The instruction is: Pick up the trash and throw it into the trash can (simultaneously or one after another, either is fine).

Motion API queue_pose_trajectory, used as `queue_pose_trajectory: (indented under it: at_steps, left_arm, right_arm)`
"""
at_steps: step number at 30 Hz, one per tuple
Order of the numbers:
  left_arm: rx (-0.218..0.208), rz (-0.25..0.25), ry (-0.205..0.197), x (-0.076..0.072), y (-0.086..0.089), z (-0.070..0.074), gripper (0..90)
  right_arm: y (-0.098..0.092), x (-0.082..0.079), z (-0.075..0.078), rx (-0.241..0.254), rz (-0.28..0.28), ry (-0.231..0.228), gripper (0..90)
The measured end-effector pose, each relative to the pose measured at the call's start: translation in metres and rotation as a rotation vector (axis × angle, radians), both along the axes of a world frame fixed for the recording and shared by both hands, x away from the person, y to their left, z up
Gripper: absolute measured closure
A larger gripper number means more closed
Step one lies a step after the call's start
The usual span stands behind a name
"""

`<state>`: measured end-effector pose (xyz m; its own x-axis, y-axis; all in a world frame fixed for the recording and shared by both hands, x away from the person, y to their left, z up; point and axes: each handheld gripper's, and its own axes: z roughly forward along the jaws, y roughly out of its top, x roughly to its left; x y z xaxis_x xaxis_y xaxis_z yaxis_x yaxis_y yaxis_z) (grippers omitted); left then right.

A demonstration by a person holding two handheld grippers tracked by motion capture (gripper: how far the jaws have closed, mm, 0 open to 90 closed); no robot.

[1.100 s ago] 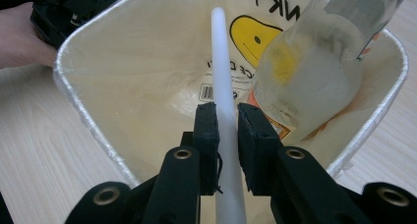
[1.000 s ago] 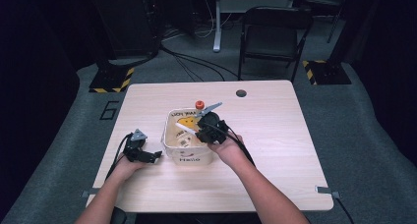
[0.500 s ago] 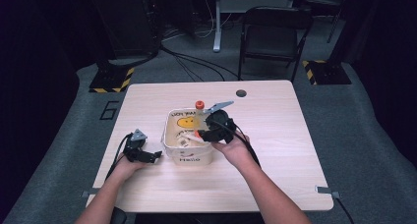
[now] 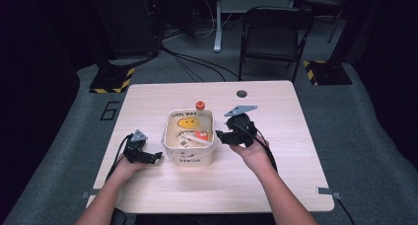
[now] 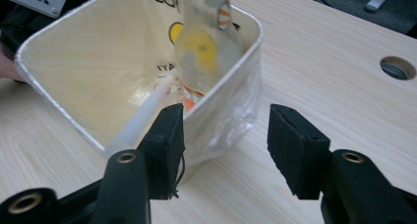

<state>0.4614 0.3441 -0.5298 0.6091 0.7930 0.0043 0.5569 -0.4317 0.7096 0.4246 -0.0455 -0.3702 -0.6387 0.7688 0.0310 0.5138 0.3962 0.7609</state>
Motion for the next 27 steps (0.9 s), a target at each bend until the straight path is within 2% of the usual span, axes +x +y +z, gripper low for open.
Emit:
queue_pose_trajectory:
  at_steps: [7, 14, 19, 27]
  left_arm:
    - [0.0, 0.0, 0.0, 0.0, 0.0, 0.0, 0.0]
    - [-0.001, 0.0, 0.0, 0.0, 0.0, 0.0, 0.0]
    - [0.0, 0.0, 0.0, 0.0, 0.0, 0.0, 0.0]
    - [0.0, 0.0, 0.0, 0.0, 0.0, 0.0, 0.0]
  right_arm:
    - [-0.023, -0.006, -0.012, 0.008, -0.053, 0.004, 44.2]
    - [-0.042, -0.009, -0.023, 0.017, -0.081, -0.008, 45.1]
    - [-0.052, -0.012, -0.032, 0.003, -0.097, -0.025, 45.9]
    - [-0.067, -0.014, -0.05, 0.007, -0.144, -0.014, 45.4]
